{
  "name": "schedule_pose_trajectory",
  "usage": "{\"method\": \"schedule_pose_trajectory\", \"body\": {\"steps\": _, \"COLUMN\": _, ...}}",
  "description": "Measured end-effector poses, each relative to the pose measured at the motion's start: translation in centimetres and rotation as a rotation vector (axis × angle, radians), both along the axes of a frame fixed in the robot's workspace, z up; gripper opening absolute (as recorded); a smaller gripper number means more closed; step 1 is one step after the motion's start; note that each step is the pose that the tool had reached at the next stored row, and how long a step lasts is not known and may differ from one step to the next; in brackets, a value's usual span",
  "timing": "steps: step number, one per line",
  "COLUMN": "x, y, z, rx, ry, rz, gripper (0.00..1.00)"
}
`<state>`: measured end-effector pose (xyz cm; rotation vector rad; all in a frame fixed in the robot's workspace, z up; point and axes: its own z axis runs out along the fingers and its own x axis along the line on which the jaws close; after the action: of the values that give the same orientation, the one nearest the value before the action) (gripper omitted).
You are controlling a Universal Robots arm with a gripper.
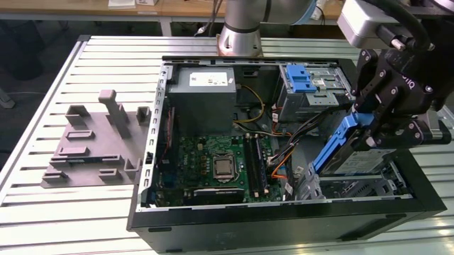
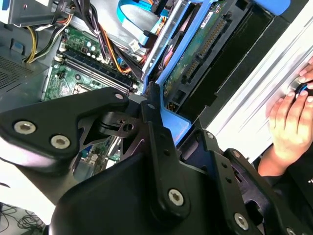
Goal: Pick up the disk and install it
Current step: 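Insert the disk into the insertion slot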
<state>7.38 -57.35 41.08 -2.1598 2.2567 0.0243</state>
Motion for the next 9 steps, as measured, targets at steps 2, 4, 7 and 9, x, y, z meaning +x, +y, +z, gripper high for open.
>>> {"method": "schedule_pose_trajectory", "body": {"steps": 2, "x": 0.00, "y": 0.00, "z": -0.19, "rx": 0.0000, "ry": 0.0000, "rz": 0.000, "gripper": 0.36}}
{"method": "schedule_pose_trajectory", "body": {"steps": 4, "x": 0.00, "y": 0.00, "z": -0.37, "rx": 0.0000, "ry": 0.0000, "rz": 0.000, "gripper": 0.36}}
{"method": "schedule_pose_trajectory", "body": {"steps": 7, "x": 0.00, "y": -0.01, "z": -0.67, "rx": 0.0001, "ry": 0.0000, "rz": 0.000, "gripper": 0.36}}
{"method": "schedule_pose_trajectory", "body": {"steps": 9, "x": 0.00, "y": -0.01, "z": -0.86, "rx": 0.0000, "ry": 0.0000, "rz": 0.000, "gripper": 0.36}}
